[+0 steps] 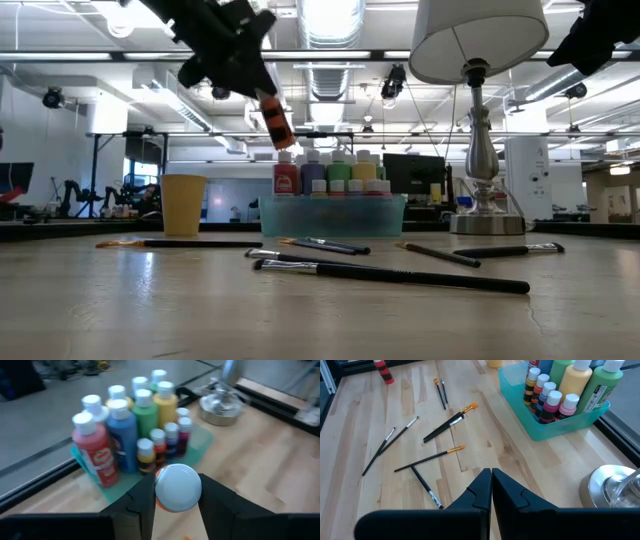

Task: Pick & Place Paint Supplies
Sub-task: Put the small orange paint bottle into the green bin

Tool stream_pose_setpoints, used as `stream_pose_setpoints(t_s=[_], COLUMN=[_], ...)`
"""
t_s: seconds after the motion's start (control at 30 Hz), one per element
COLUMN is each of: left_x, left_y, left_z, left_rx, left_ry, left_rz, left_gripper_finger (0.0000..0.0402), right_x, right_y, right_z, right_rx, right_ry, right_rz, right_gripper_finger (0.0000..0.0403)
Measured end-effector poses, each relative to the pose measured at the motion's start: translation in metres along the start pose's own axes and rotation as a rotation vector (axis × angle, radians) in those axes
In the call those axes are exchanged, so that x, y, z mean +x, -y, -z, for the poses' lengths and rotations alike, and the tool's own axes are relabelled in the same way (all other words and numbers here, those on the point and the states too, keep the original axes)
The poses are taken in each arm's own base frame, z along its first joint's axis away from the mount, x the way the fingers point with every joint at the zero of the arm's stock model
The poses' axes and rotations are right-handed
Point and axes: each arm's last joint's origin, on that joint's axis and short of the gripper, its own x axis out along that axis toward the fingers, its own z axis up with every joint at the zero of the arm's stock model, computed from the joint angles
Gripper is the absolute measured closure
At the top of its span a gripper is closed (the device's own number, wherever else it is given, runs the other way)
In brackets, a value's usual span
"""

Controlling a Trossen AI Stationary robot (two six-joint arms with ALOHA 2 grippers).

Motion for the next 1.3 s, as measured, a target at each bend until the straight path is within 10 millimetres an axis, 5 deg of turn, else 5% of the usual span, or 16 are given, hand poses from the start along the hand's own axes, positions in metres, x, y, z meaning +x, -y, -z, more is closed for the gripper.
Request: stream_pose_setpoints(t_s=[0.57, 1.3], left_x=[0.065, 0.088], left_y=[-0.009, -0.023], left_z=[-0.009, -0.017], left_rx=[-0.008, -0.044], left_ry=[-0.069, -0.092], left_rz=[-0.11, -0.15], left_gripper_finger=[0.0273, 0.0273], right_x=[0.0, 0.0], right_y=[0.0, 0.0], right_z=[0.0, 0.0], right_rx=[0.0, 0.0], right_ry=[0.0, 0.0], right_rz=[0.0, 0.0], right_gripper_finger=[0.0394, 0.0394])
